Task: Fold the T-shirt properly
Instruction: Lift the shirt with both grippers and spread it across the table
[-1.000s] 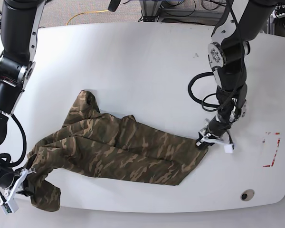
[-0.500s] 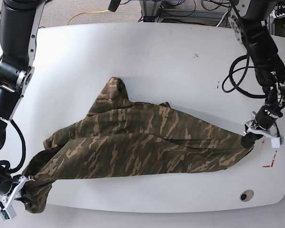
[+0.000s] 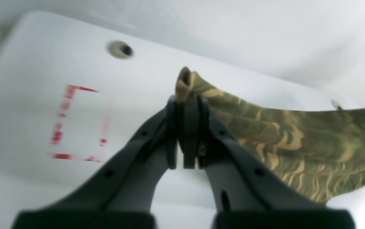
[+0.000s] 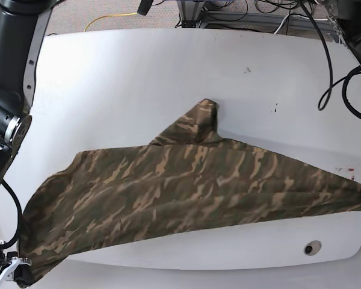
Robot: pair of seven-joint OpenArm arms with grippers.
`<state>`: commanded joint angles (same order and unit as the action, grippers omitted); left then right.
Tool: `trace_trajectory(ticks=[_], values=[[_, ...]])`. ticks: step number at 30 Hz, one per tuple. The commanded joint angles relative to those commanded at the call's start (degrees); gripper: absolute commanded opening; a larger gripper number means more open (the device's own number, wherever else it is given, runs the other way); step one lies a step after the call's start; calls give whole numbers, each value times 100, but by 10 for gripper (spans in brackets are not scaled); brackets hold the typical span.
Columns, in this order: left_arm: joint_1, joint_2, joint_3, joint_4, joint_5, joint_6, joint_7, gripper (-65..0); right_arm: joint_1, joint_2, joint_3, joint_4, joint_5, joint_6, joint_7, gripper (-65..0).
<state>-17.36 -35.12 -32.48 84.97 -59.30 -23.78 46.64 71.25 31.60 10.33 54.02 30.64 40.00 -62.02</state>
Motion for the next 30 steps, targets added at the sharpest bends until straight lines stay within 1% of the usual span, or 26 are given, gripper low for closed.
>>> trace_trajectory(ticks=[4, 6, 10, 13, 18, 21, 23, 25, 27, 30], values=[[-396, -378, 18, -9, -79, 0, 9, -644, 355, 0, -316, -53, 0, 0, 141, -650], [-659, -484, 26, -9, -79, 0, 18, -644, 355, 0, -536, -53, 18, 0, 176, -650], [-1046, -686, 18, -9, -88, 0, 299, -644, 355, 26, -747, -53, 18, 0, 176, -650], [-1081, -686, 18, -9, -88, 0, 325, -644, 355, 26, -765, -53, 18, 0, 176, -650], [-563, -642, 18, 9, -97, 0, 325, -644, 355, 97, -730, -44, 53, 0, 158, -650], [-149, -404, -18, 26, -105, 0, 325, -644, 355, 202, -721, -26, 70, 0, 158, -650], [105, -343, -35, 26, -202, 0, 316, -644, 273, 246, -703, -26, 70, 0, 158, -650], [457, -316, -114, 26, -255, 0, 308, -644, -105, 290, -387, -26, 70, 0, 158, -650], [703, -158, -141, 26, -255, 0, 308, -644, -422, 290, -88, -18, 70, 0, 158, -650], [941, 0, -149, 26, -255, 0, 308, -644, -782, 308, 88, -18, 70, 0, 141, -650]])
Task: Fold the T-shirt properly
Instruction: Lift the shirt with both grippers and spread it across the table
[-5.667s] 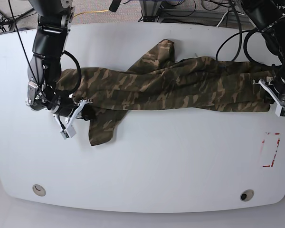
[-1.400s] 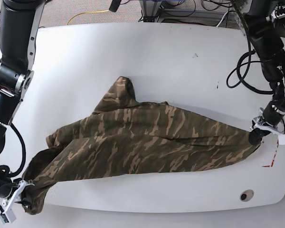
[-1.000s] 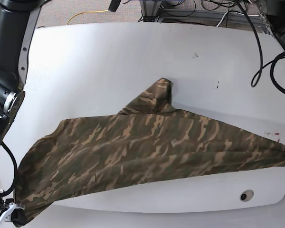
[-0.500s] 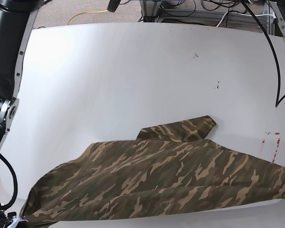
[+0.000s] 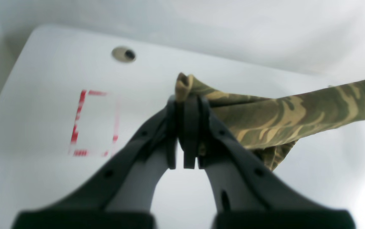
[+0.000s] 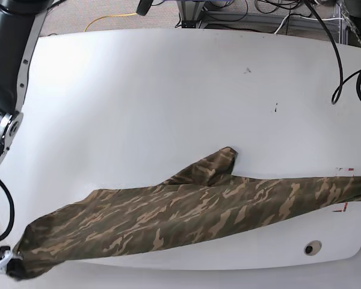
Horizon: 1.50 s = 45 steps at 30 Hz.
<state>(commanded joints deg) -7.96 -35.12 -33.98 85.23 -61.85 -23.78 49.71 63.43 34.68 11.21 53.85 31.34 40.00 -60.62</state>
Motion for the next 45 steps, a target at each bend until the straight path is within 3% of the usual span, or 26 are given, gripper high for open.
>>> trace_trajectory(ticks=[8, 16, 21, 33, 38, 45], values=[[659, 255, 0, 0, 18, 0, -9, -644, -1160, 0, 756, 62, 0, 0, -18, -650], [1345, 264, 0, 0, 26, 0, -9, -643, -2576, -44, 1477, 1240, 9, 0, -422, -650], [1688, 273, 0, -18, 26, 0, -18, -643, -3648, -352, 2268, 2233, 9, 0, -765, -650], [2110, 264, -9, -35, 70, 0, -18, -643, -5433, -844, 3103, 3288, 0, 0, -1064, -650], [2110, 273, -9, -35, 642, -9, -18, -643, -5855, -958, 3156, 3288, 0, 0, -1046, -650], [2110, 281, -9, -35, 1055, -580, -18, -644, -6391, -1011, 3156, 3297, 0, 0, -1029, -648]])
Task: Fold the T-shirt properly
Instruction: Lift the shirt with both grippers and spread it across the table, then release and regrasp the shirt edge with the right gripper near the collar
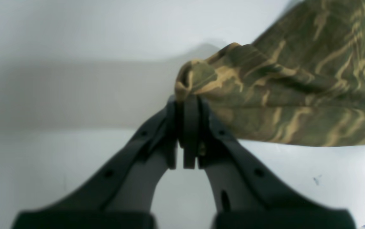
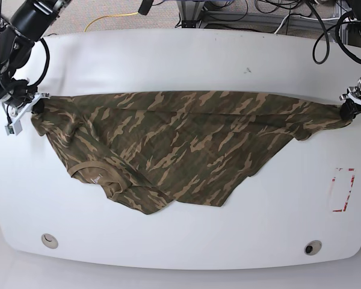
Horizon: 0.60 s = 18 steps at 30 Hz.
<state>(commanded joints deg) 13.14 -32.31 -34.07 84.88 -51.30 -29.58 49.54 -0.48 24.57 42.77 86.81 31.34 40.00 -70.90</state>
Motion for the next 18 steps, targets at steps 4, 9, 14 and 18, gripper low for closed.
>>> trace_trajectory(ticks=[4, 9, 14, 18], values=[[0, 9, 0, 0, 387, -158, 0, -644, -114, -97, 0, 0, 0, 0, 9, -647], [0, 18, 0, -9, 563, -343, 18, -644, -229, -123, 9, 255, 0, 0, -35, -420], [0, 9, -9, -9, 563, -343, 18, -643, -325, -237, 290, 1169, 9, 0, -255, 0], [0, 9, -9, -9, 571, -343, 18, -643, -308, -396, 431, 1644, 105, 0, -299, 0]])
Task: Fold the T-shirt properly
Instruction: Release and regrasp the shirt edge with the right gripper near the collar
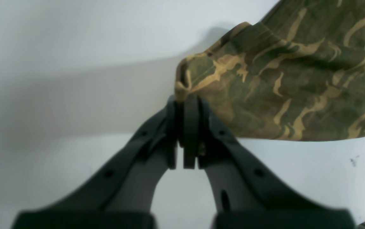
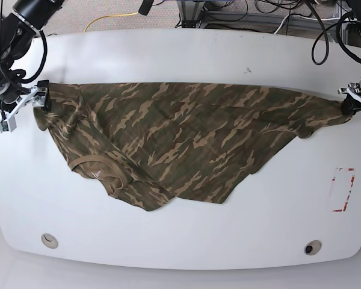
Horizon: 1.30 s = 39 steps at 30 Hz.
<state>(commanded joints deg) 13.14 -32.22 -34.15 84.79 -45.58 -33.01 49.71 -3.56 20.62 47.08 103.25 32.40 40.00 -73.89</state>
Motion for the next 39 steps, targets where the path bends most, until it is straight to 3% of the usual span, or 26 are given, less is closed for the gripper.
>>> trace_trajectory(ticks=[8, 13, 18, 24, 30, 39], values=[[97, 0, 0, 0, 0, 0, -9, -643, 782, -105, -756, -264, 167, 0, 18, 0], [114, 0, 9, 0, 105, 0, -9, -643, 1556, -123, -1240, -1108, 149, 0, 26, 0], [114, 9, 9, 9, 273, 0, 0, -643, 2382, -97, -1855, -2189, 149, 0, 360, 0], [114, 9, 9, 9, 273, 0, -9, -643, 3420, -70, -2813, -3684, -202, 0, 1248, 0], [114, 9, 9, 26, 255, 0, -18, -643, 4290, -114, -3587, -5099, -1002, 0, 2374, 0], [114, 9, 18, 0, 264, 0, -18, -643, 5046, -237, -4299, -7235, -1785, 0, 4607, 0]])
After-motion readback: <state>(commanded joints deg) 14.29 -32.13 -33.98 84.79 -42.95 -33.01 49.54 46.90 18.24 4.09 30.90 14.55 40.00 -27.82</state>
